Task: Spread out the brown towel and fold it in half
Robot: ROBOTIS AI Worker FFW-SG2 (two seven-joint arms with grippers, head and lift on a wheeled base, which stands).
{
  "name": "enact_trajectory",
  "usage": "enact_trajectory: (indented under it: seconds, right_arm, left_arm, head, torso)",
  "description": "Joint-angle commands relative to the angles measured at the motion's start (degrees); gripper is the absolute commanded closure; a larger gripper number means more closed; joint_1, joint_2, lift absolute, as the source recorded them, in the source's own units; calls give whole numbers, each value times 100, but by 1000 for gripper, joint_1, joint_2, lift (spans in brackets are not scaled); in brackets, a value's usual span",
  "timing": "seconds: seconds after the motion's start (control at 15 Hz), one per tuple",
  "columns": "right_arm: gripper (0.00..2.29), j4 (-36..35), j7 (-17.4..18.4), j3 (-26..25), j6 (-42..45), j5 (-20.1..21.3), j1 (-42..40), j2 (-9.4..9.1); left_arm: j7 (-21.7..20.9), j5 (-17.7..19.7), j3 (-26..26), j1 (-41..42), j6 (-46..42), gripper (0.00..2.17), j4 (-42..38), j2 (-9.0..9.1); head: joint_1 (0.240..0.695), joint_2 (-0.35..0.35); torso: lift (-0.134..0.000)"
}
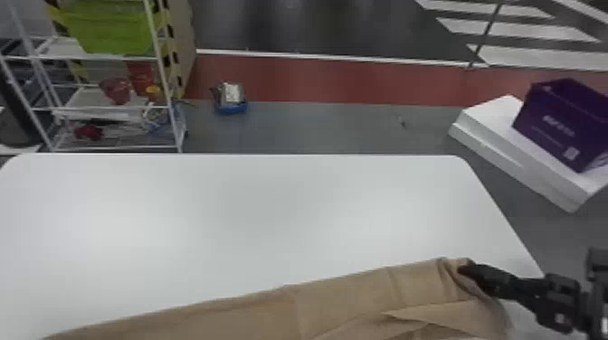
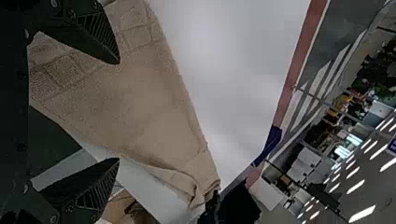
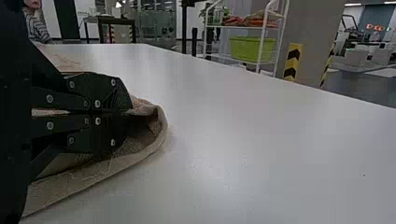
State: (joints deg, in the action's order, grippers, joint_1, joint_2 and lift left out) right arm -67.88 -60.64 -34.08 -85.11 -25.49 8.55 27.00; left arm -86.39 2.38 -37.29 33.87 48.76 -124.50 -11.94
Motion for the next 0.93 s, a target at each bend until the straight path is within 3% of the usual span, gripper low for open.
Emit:
enact_trajectory:
  seconds: [0.0, 0.13, 0.27, 0.33, 0.6, 0.73, 0.87]
  right_arm:
    - [1112, 3, 8, 24, 7, 79, 50, 33]
    - [1112, 38, 8, 33, 7, 53, 129, 33]
    - [1112, 82, 26, 68, 7, 44, 147, 24]
    - [1112, 108, 26, 68, 7, 18, 147, 24]
    - [1112, 161, 114, 15, 7, -17, 164, 15]
    - [1112, 143, 114, 15, -10, -8, 164, 24]
    - [1112, 152, 114, 6, -10, 0, 164, 24]
  left_arm:
    - [-10, -54, 319, 384, -732, 205, -268, 25]
    - [78, -89, 688, 551, -1013, 208, -426, 78]
    - [500, -475, 1093, 560, -1716, 208, -373, 96]
    - [693, -686, 1198, 533, -2120, 208, -347, 104]
    - [904, -845, 1444, 349, -2613, 262, -101, 113]
    - [913, -932, 1303, 173, -2630, 262, -22, 113]
    - [649, -897, 1189, 191, -2613, 262, -74, 104]
  head:
    - [695, -134]
    - [695, -189]
    - [695, -237]
    - [695, -249]
    - [695, -270]
    - [695, -277]
    - [695, -259]
  torso:
    - [-124]
    - [-124]
    - [-124]
    - [-124]
    - [-124]
    - [-124]
    - [-124]
